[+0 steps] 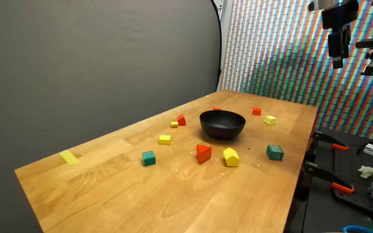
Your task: Pick up all the blocks from the table and put them in the black bowl.
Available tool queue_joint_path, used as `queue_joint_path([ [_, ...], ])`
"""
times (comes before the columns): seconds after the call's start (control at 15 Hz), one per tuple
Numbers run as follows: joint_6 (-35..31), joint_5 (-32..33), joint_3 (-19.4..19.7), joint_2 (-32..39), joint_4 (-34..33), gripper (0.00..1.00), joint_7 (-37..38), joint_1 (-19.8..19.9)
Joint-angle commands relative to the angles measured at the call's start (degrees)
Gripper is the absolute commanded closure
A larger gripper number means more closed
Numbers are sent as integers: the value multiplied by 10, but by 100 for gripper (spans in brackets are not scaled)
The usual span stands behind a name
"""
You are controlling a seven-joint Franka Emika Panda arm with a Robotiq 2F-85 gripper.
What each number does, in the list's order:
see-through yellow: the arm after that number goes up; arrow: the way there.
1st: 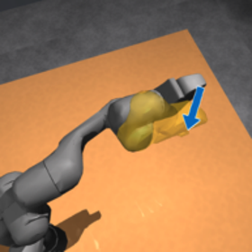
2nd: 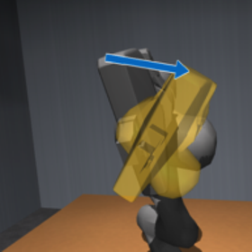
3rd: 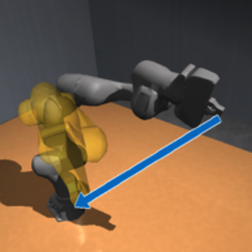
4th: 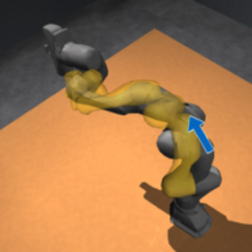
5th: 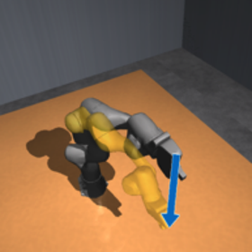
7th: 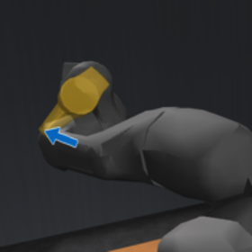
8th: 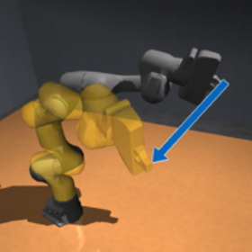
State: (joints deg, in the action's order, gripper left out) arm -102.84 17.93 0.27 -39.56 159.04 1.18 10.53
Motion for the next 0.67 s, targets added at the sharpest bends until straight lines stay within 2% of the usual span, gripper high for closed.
queue_joint_path([
  [0.0, 4, 6, 11, 0, -2, 0, 6, -12],
  [0.2, 4, 6, 11, 0, -2, 0, 6, -12],
  [0.4, -128, 35, 42, 32, -4, 0, -61, -24],
  [0.53, -208, 21, 56, 107, -53, 0, -93, -39],
  [0.6, -219, -5, 51, 151, -89, 0, -93, -52],
])
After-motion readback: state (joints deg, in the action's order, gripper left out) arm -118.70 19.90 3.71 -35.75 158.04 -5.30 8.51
